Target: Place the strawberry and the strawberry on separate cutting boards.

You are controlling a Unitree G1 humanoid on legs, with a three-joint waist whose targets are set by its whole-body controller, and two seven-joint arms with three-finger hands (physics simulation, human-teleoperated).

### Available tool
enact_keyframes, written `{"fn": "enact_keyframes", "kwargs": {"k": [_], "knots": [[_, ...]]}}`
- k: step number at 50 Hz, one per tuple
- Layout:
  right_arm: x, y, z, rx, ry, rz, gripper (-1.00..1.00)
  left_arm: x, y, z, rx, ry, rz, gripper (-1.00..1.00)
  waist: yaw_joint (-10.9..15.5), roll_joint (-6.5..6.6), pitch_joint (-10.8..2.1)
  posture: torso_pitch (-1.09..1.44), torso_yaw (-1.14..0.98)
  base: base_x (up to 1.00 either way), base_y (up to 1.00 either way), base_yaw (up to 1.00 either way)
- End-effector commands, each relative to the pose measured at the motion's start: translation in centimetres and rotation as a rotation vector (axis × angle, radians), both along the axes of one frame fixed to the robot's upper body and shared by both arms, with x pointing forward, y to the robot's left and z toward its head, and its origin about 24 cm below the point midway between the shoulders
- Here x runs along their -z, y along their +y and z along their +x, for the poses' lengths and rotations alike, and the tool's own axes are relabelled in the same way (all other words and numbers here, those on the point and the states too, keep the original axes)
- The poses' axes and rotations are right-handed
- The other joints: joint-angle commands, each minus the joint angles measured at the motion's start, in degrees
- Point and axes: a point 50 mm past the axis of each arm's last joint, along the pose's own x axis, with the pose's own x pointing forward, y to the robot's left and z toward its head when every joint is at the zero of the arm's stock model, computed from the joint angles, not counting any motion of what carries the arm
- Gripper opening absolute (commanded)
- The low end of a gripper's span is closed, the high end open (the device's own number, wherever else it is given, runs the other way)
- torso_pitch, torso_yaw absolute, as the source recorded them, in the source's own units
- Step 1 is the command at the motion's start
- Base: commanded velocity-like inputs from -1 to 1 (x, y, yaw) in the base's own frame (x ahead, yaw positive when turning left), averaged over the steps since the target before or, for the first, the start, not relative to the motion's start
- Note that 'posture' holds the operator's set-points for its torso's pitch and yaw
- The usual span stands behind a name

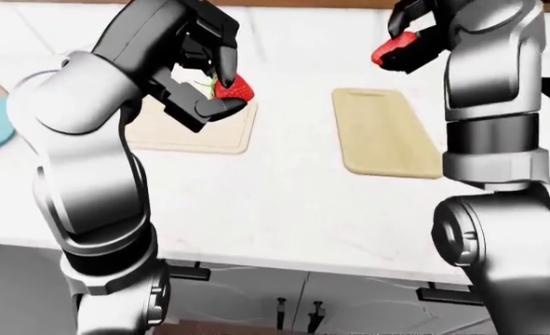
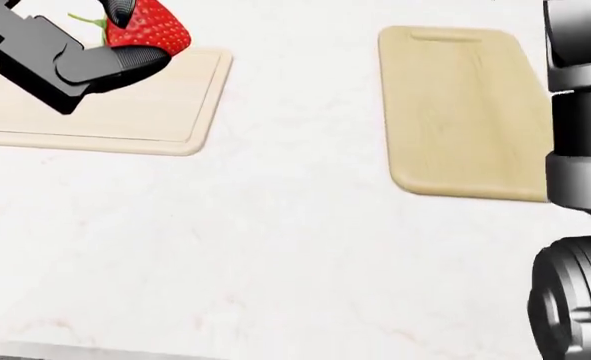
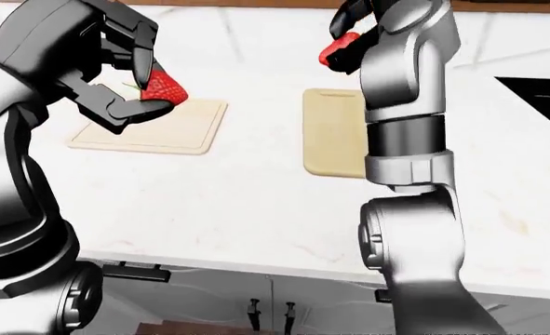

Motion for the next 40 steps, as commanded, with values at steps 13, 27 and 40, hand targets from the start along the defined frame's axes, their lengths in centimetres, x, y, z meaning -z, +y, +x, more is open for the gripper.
{"fn": "enact_keyframes", "kwargs": {"k": [13, 27, 40], "knots": [[1.2, 1.5, 2.4, 0.018, -0.05, -0.056, -1.0, -1.1, 0.2, -0.5, -0.01, -0.069, -0.007, -0.86, 0.2, -0.03, -2.19, 0.0, 0.0, 0.0, 0.0, 0.0], [4.4, 1.1, 3.1, 0.059, 0.043, -0.111, -1.0, -0.8, 0.4, -0.5, -0.012, -0.065, -0.007, -0.85, 0.4, -0.16, -2.53, 0.0, 0.0, 0.0, 0.0, 0.0], [6.3, 0.0, 3.0, 0.127, 0.131, -0.154, -1.0, -0.3, 0.4, -0.2, -0.013, -0.057, -0.006, -0.85, 0.5, -0.19, -2.71, 0.0, 0.0, 0.0, 0.0, 0.0]]}}
